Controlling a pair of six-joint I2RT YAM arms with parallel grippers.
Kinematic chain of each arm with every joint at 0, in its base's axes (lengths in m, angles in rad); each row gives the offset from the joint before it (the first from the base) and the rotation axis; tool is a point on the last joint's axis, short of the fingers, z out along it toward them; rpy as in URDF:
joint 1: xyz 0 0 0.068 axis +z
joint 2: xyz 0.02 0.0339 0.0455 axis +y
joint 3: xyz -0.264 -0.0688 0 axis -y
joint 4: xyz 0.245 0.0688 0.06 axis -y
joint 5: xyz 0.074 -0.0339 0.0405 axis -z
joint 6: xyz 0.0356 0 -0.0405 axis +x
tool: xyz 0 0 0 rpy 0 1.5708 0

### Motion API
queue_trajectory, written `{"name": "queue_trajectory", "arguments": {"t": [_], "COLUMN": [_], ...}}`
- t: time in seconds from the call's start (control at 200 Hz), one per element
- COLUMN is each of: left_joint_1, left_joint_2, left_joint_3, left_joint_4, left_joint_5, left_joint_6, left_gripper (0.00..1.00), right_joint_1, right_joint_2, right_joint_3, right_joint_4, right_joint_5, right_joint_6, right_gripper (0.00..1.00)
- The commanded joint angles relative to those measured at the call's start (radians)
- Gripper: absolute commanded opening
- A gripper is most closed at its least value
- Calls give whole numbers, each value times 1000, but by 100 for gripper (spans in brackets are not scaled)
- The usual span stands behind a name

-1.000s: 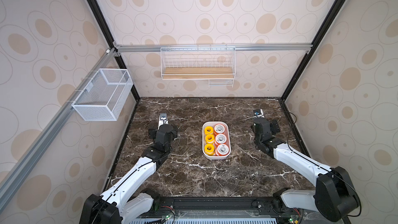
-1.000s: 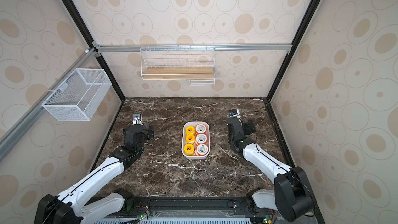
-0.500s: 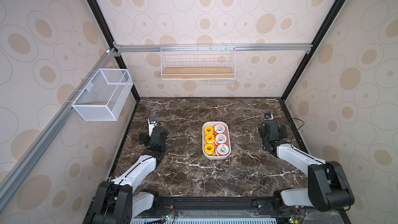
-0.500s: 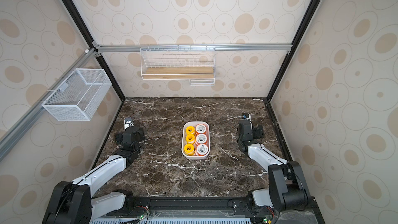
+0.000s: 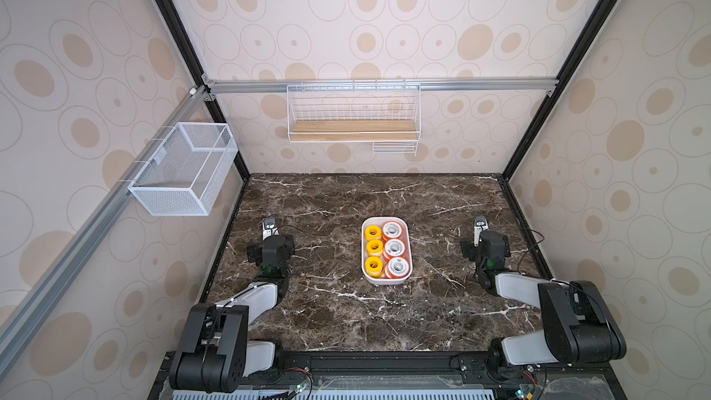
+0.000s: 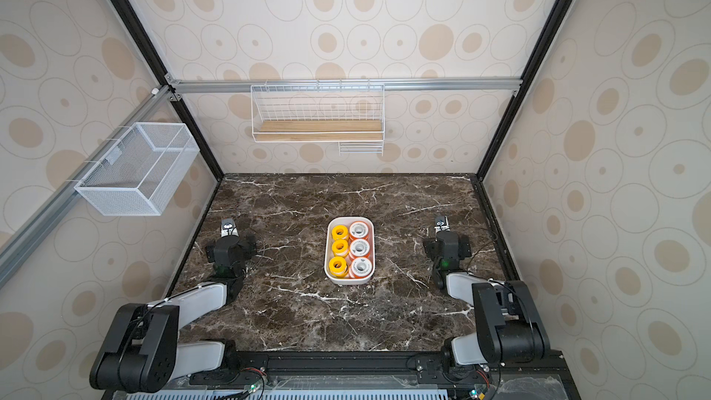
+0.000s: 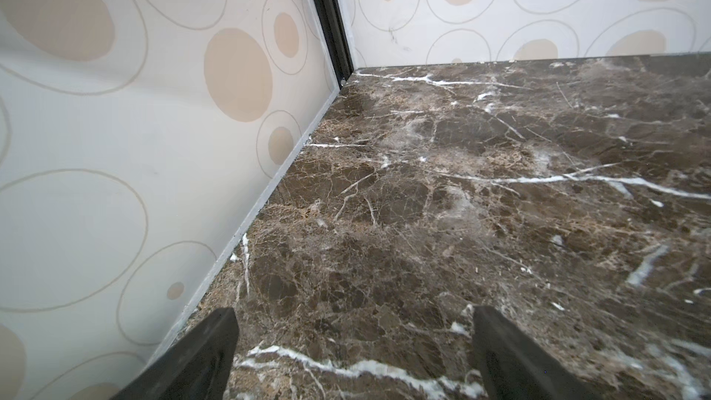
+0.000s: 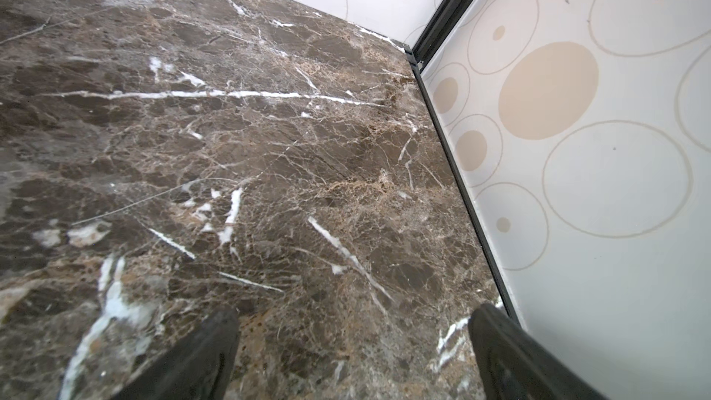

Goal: Put the sealing tape into the storage box
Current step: Reset both arms

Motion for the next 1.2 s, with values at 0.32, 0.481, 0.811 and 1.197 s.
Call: {"name": "queue_trajectory", "arguments": {"t": [0.32,0.481,0.811,1.197], "left_joint_1": [24,26,32,36], "left_joint_2": [179,245,244,246], "left_joint_3": [-5,30,36,45], "left_joint_4": [273,264,251,239], "left_joint_5": [208,237,235,246], "left_joint_6": [51,61,55,51], "left_gripper": [96,98,99,99], "right_joint_1": [-73,-78,-85,-85], "right_joint_2": [86,98,98,98], "right_joint_3": [-32,-18,-14,-14], "right_joint_4": [195,191,182,181], "right_joint_5": [-194,-209,-217,-217], "right_joint_6": [31,31,36,35], "right_gripper": [100,100,100,100]}}
